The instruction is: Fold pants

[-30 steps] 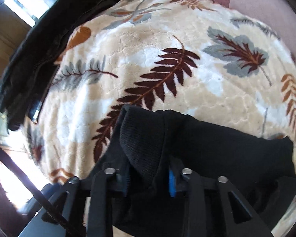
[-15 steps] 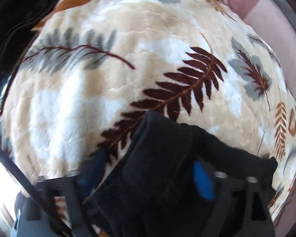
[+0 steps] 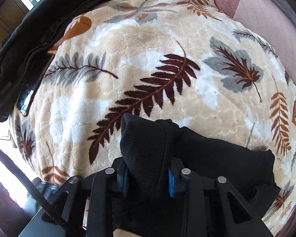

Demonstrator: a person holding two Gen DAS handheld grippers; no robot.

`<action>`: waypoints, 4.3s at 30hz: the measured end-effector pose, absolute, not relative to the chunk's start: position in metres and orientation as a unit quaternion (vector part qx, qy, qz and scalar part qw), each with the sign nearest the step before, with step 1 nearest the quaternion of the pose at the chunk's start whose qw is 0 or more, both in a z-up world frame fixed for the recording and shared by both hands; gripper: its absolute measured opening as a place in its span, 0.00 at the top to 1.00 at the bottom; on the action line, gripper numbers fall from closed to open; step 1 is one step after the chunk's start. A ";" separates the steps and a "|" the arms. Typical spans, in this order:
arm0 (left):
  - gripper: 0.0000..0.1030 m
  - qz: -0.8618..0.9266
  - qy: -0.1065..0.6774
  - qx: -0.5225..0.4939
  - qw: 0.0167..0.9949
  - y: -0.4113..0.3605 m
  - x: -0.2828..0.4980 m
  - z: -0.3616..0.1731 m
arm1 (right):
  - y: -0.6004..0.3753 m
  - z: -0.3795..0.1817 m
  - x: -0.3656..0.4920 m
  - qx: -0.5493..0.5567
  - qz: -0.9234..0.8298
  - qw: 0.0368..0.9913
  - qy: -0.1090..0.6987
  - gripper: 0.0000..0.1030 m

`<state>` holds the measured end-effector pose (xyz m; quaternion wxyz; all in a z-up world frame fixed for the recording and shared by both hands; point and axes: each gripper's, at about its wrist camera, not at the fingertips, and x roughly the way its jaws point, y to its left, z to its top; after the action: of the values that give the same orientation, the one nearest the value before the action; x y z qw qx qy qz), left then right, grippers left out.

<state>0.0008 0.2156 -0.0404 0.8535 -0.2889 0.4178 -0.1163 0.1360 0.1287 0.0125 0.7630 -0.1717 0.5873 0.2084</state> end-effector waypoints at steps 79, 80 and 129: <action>0.43 -0.203 0.452 -0.138 0.858 0.013 0.011 0.011 | -0.221 -0.008 0.037 0.198 0.181 0.845 0.462 0.60; 0.43 -0.199 0.451 -0.144 0.858 0.018 0.010 0.011 | -0.221 -0.008 0.035 0.206 0.185 0.845 0.458 0.60; 0.32 -0.143 0.461 -0.142 0.865 0.036 -0.009 -0.004 | -0.252 0.027 0.026 0.200 0.076 0.901 0.377 0.42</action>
<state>-0.0087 0.0357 -0.0042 0.8645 -0.1416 0.4605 -0.1433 0.0260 -0.2525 0.0273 0.9012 0.2001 0.3768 0.0760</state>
